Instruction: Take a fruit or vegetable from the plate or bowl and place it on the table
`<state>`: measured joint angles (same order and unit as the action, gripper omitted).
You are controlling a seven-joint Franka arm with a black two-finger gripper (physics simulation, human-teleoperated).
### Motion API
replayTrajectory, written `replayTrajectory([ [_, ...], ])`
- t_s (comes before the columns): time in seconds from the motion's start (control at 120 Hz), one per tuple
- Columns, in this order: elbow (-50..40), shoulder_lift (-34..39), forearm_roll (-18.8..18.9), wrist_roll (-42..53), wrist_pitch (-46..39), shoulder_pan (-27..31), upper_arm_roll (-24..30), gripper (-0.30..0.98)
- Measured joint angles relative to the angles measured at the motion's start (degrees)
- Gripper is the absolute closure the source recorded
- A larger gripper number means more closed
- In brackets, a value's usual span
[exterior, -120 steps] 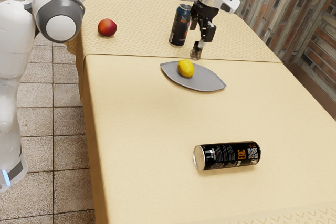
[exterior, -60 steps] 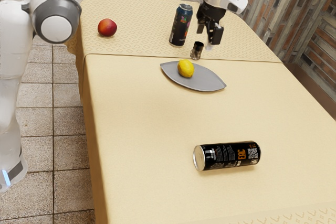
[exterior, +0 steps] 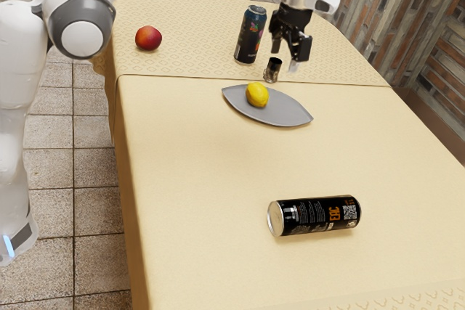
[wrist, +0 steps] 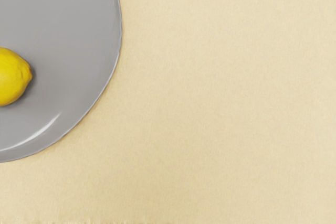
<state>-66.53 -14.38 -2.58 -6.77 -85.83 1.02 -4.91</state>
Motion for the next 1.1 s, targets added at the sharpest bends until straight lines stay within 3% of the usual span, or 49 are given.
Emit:
replayTrajectory([
  [0.242, -1.7, -0.08, -2.9, -22.2, 1.04, -0.28, -0.58, 0.0],
  [0.375, -3.16, 1.16, -7.63, -34.69, 3.34, -0.65, -4.58, 0.0],
  [0.55, -8.5, 4.46, -9.67, -47.51, 5.28, -4.83, -10.96, 0.0],
  [0.725, -14.03, 5.47, -10.04, -55.44, 4.38, -11.28, -20.7, 0.0],
  [1.1, -21.77, 7.27, -8.79, -64.24, -1.79, -12.85, -23.25, 0.0],
])
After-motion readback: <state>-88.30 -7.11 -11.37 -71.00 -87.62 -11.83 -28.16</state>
